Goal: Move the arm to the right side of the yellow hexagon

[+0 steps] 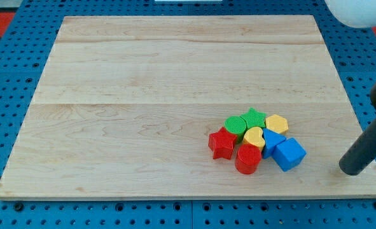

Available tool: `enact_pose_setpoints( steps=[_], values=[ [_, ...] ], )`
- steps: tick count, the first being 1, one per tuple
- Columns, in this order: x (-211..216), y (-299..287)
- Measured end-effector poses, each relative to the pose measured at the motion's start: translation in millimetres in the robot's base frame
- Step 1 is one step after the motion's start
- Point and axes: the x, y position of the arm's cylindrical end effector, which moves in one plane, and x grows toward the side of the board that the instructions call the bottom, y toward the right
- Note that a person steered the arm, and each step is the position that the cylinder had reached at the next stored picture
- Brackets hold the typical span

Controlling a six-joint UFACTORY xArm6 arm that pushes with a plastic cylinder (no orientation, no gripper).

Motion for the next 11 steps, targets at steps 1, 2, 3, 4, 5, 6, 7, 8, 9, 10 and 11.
enact_pose_setpoints(
  steps=[1, 2, 3, 4, 5, 6, 7, 8, 9, 10, 11],
  values=[
    [3.9, 6.7],
    [4.1, 8.8],
    [4.1, 8.8],
    [4.1, 8.8],
    [-1.7, 4.5],
    [-15.5, -13.3],
    [-21.8, -7.9],
    [-48.4, -24.2],
    [-72.8, -47.5],
    [-89.8, -72.5],
    [-91.2, -98.5]
  ],
)
